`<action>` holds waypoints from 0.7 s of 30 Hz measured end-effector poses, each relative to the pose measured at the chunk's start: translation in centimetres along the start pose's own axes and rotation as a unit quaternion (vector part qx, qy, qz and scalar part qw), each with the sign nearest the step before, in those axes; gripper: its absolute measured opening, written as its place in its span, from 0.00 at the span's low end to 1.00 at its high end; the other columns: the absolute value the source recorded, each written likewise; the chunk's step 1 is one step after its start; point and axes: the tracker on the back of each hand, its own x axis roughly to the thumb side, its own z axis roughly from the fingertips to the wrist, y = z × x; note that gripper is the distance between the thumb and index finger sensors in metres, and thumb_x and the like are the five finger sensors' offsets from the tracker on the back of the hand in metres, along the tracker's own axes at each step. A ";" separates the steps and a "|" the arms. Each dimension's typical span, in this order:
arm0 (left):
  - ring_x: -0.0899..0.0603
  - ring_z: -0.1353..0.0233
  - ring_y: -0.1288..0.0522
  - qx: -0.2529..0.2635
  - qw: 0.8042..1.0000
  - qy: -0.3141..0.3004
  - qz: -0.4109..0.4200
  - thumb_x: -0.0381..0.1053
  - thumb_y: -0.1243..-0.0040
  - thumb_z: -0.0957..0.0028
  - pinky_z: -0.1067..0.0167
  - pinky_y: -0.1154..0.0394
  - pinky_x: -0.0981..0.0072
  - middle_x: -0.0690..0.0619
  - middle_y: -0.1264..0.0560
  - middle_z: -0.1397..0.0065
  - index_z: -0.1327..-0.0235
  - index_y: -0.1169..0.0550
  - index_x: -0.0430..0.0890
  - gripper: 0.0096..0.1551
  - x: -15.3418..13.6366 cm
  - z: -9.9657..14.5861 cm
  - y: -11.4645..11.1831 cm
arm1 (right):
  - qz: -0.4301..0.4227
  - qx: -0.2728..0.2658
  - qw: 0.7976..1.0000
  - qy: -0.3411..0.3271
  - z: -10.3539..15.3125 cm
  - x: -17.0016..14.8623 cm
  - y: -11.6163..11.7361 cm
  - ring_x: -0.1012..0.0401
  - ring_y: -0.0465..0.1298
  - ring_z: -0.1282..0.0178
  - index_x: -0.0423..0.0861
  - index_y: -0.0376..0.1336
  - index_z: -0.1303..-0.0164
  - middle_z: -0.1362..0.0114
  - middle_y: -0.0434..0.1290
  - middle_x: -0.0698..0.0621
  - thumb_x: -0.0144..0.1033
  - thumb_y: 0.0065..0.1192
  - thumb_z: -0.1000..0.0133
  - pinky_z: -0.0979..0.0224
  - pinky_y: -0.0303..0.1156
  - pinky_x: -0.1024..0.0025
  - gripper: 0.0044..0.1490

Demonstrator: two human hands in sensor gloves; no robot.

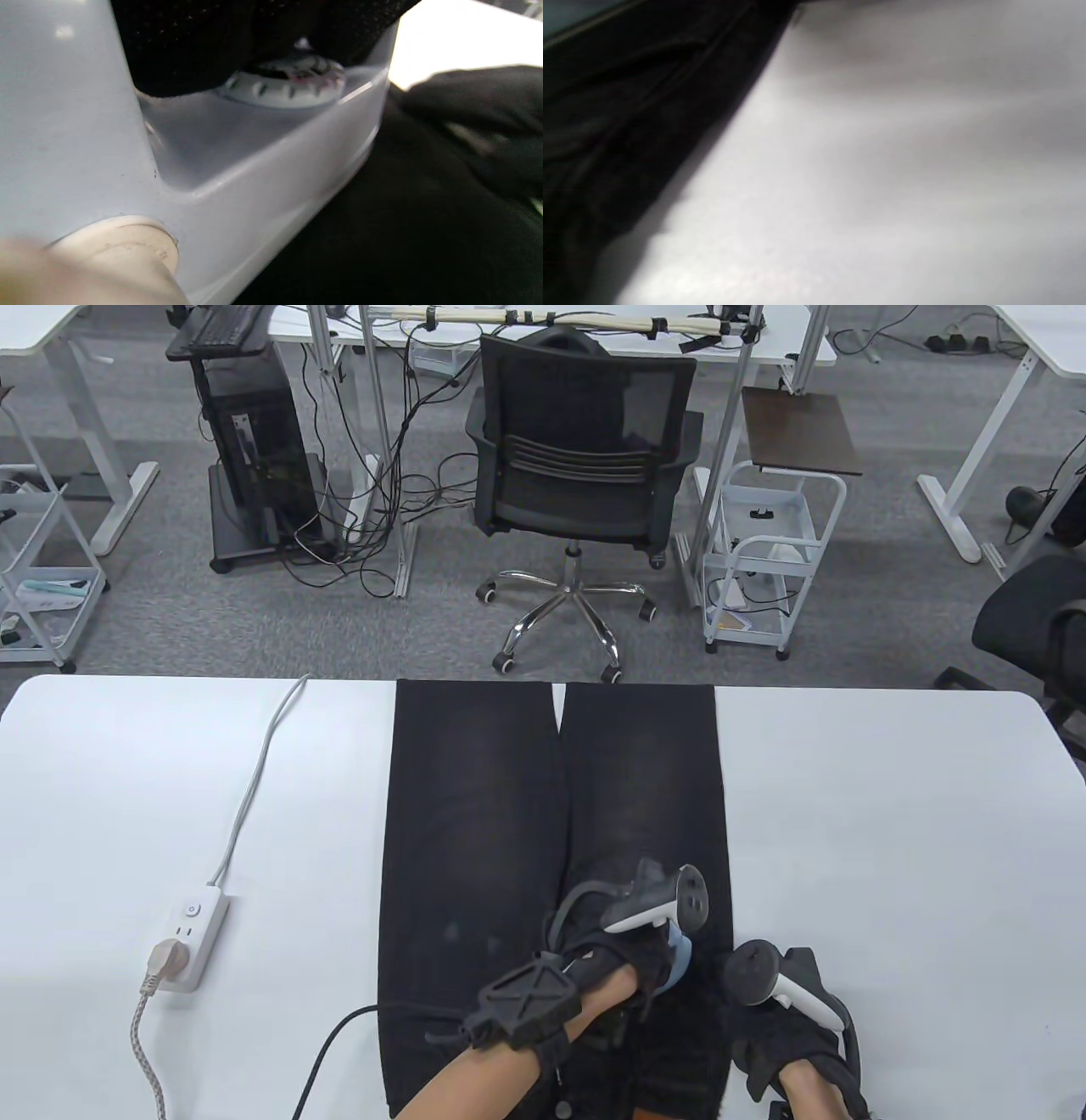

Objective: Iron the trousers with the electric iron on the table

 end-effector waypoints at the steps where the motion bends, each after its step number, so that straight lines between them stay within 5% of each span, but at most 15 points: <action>1: 0.49 0.65 0.16 -0.001 1.000 -0.014 0.010 0.52 0.38 0.39 0.54 0.18 0.51 0.53 0.19 0.62 0.43 0.29 0.35 0.24 0.1 0.9 -0.7 | 0.000 0.000 1.000 0.000 0.0 0.0 0.0 0.33 0.22 0.21 0.48 0.21 0.18 0.17 0.17 0.41 0.37 0.35 0.34 0.29 0.33 0.22 0.44; 5: 0.50 0.65 0.17 0.037 0.999 -0.031 -0.018 0.53 0.38 0.38 0.54 0.18 0.52 0.54 0.19 0.62 0.43 0.28 0.36 0.24 0.7 3.8 -2.0 | -0.001 -0.001 1.000 0.000 0.0 -0.1 0.0 0.33 0.22 0.21 0.48 0.22 0.18 0.17 0.17 0.41 0.36 0.36 0.34 0.29 0.34 0.22 0.44; 9: 0.51 0.64 0.16 0.047 0.998 -0.022 -0.039 0.54 0.38 0.37 0.53 0.18 0.53 0.55 0.19 0.62 0.42 0.28 0.37 0.24 0.8 4.0 -2.0 | 0.000 -0.001 1.000 0.001 0.0 -0.1 -0.1 0.33 0.22 0.21 0.48 0.22 0.18 0.17 0.17 0.41 0.36 0.36 0.34 0.29 0.34 0.22 0.44; 21: 0.51 0.62 0.17 0.079 0.995 0.033 -0.049 0.55 0.39 0.37 0.50 0.18 0.53 0.56 0.19 0.60 0.41 0.29 0.39 0.24 0.4 -3.7 2.2 | 0.005 0.000 1.000 0.009 0.1 0.1 0.0 0.33 0.22 0.21 0.48 0.21 0.18 0.17 0.17 0.41 0.37 0.35 0.33 0.29 0.34 0.22 0.44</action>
